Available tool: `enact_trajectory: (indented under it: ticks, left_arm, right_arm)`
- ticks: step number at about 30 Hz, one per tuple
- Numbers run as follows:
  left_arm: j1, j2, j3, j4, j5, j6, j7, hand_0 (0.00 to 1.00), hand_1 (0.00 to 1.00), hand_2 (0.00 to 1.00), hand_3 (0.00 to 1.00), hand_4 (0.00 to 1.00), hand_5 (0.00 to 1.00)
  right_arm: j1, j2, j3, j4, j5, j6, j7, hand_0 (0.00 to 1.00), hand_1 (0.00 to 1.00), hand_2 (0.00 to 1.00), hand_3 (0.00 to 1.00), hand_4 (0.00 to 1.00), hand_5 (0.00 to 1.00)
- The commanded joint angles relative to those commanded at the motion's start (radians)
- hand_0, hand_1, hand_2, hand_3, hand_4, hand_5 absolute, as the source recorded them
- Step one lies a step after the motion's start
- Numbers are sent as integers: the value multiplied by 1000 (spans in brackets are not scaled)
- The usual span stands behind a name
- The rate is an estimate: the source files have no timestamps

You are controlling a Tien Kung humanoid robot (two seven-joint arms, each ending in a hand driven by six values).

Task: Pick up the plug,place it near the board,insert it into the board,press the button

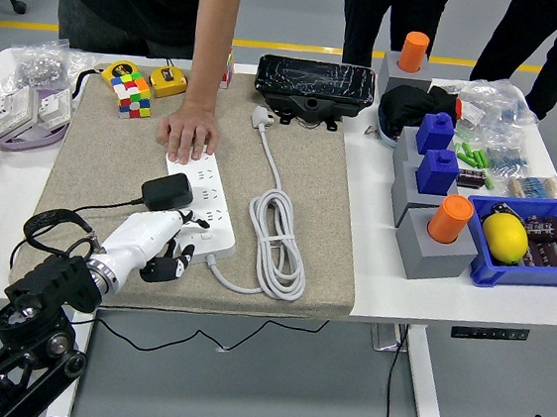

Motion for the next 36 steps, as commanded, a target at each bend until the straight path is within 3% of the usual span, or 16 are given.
enact_trajectory:
  ticks: [9,10,36]
  left_arm:
    - [-1,-1,3,5,-3,-7,0,154,2,98,747,389,2]
    - [-1,-1,3,6,-3,-7,0,152,2,98,695,406,2]
    - [-1,-9,1,31,-2,6,-11,151,2,95,731,393,2]
  right_arm:
    - [0,1,1,0,-1,-1,0,794,717,680,667,998,998]
    - [0,1,1,0,-1,-1,1,794,716,681,667,998,998]
    - [2,-1,5,0,-4,-2,-1,796,716,681,667,998,998]
